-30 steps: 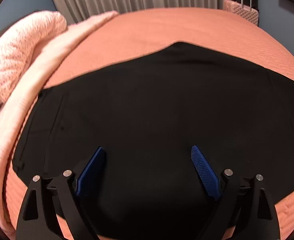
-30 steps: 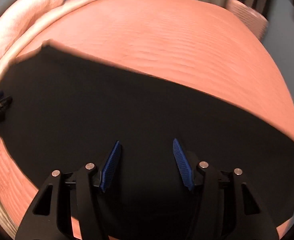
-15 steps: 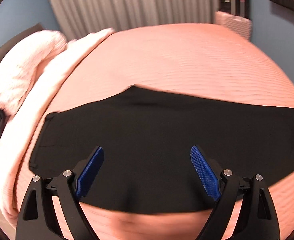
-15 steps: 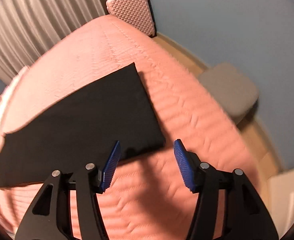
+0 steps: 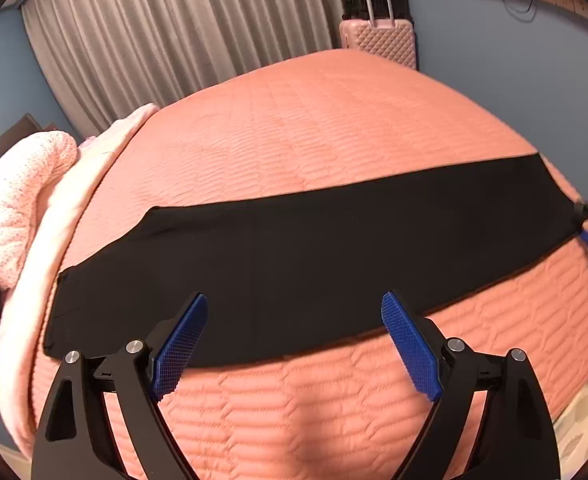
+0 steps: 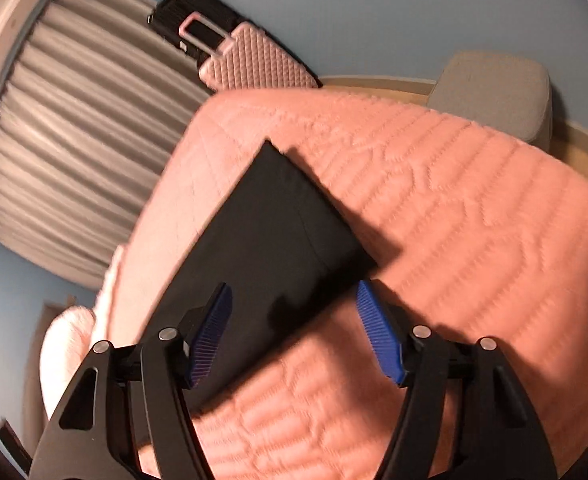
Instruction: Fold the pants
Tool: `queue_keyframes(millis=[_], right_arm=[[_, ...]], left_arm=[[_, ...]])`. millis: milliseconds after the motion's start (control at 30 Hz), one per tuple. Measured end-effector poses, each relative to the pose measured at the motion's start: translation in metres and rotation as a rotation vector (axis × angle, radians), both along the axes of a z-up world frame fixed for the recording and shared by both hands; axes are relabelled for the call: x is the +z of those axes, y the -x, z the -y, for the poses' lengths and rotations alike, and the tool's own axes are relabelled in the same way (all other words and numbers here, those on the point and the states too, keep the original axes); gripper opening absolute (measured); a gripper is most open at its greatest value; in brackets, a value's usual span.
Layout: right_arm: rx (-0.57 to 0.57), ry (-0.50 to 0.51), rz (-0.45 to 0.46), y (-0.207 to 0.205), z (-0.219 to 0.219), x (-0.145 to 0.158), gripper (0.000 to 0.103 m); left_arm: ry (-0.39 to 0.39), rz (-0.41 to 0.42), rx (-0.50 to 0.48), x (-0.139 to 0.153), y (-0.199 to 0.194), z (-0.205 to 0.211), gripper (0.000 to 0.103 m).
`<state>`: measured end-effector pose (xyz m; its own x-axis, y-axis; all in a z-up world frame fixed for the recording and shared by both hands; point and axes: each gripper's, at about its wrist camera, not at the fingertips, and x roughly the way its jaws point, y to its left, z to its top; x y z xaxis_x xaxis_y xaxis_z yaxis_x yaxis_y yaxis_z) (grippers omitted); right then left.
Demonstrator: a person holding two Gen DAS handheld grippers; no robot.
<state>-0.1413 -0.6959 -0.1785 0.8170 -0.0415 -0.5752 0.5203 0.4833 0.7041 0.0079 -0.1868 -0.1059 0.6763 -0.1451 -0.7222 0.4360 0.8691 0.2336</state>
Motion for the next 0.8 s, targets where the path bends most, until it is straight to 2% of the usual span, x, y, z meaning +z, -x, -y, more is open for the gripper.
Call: queue_keyframes(millis=[33,100,133,200,267,333,400,533,600,667,767,800], right_arm=[[-0.009,-0.005,0.009,-0.002,0.002,-0.001,0.063],[-0.016,0.009,-0.005,-0.007,0.004,-0.001,0.052],[-0.021,0.02,-0.025,-0.012,0.005,-0.004,0.035],[-0.02,-0.013,-0.037,-0.018,0.008,-0.008,0.015],[-0.007,0.042,-0.048,-0.019,-0.001,0.008,0.012],[0.059,0.172,-0.053,-0.033,-0.023,0.041,0.012],[0.188,0.3,-0.039,-0.063,-0.062,0.084,0.012],[0.469,0.431,-0.011,-0.135,-0.164,0.134,0.012],[0.584,0.46,-0.012,-0.163,-0.214,0.137,0.012],[0.719,0.467,-0.036,-0.195,-0.277,0.121,0.012],[0.872,0.452,-0.101,-0.228,-0.354,0.083,0.012],[0.928,0.457,-0.152,-0.239,-0.382,0.06,0.012]], left_arm=[[-0.011,0.003,0.006,-0.001,0.007,0.004,0.087],[-0.025,0.008,0.023,-0.003,0.009,0.0,0.087],[-0.024,0.003,0.031,-0.004,0.009,-0.004,0.087],[-0.032,-0.002,0.046,-0.006,0.012,-0.008,0.087],[-0.065,0.004,0.069,-0.01,0.012,-0.016,0.087],[-0.079,0.014,0.09,-0.011,0.01,-0.029,0.087],[-0.071,0.013,0.114,-0.011,0.009,-0.044,0.087],[-0.029,-0.014,0.2,-0.017,0.001,-0.09,0.087],[-0.004,-0.02,0.248,-0.017,-0.004,-0.114,0.087],[0.018,-0.018,0.302,-0.017,-0.007,-0.145,0.087],[0.017,-0.022,0.373,-0.022,-0.013,-0.19,0.087],[0.016,-0.027,0.391,-0.024,-0.016,-0.203,0.087]])
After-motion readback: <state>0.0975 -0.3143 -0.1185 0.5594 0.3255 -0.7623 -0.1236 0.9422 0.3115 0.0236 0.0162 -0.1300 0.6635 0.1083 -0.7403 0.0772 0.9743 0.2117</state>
